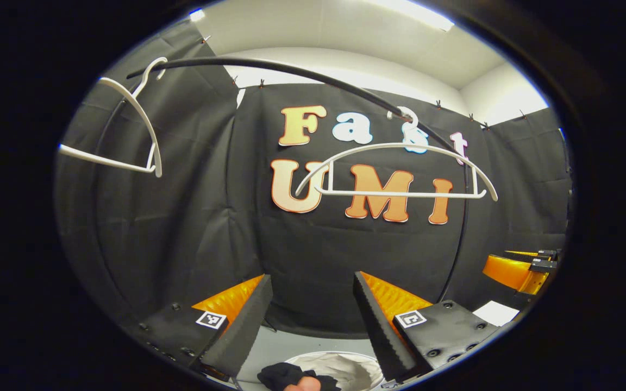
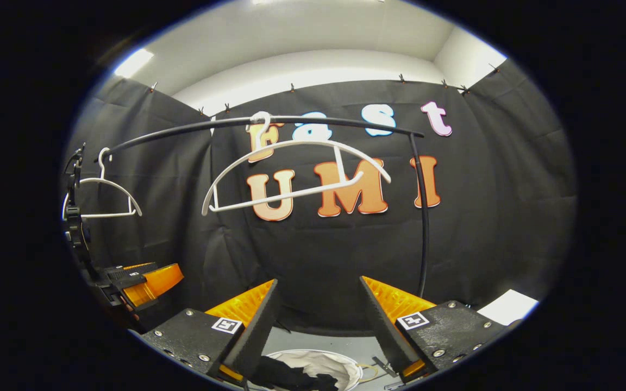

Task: Grasp the clothes on the hanger with both hands and then place them into the laundry hamper below.

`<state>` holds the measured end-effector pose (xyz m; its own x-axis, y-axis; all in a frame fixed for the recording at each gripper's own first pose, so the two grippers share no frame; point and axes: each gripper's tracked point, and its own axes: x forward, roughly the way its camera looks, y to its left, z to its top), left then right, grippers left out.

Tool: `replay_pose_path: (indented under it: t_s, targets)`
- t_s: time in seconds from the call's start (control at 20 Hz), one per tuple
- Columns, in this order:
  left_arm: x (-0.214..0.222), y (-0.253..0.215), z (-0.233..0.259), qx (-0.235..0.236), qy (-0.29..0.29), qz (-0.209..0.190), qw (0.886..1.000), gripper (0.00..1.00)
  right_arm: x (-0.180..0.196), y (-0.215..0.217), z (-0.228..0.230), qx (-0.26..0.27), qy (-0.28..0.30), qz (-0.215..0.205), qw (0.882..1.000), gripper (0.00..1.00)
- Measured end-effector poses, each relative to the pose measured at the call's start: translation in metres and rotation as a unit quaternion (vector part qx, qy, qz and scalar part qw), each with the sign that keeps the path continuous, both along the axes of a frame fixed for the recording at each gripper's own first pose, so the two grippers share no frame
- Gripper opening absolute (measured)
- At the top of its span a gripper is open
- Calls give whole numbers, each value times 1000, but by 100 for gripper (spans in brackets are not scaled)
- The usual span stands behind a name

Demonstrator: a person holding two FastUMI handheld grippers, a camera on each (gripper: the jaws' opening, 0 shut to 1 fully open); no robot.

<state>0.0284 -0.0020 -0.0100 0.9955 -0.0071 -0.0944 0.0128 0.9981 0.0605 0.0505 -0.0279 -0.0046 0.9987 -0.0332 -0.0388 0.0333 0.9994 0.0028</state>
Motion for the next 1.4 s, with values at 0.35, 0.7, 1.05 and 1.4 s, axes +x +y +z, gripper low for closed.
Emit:
replay_pose_path:
  t_s: [0.35, 0.7, 1.05, 1.4]
  targets:
    - [0, -19, 7, -1, -10, -22, 1000, 94, -5, -16, 3, -3, -14, -21, 1000, 97]
    - [0, -28, 19, -1, -20, -36, 999, 94, -8, -23, 5, -1, -19, -27, 999, 97]
    - [3, -27, 22, -3, -27, -27, 999, 94, -4, -20, -3, 4, -10, -22, 1000, 97]
    - [1, -21, 24, -3, -31, -20, 999, 94, -4, -16, -8, 7, -8, -16, 1000, 97]
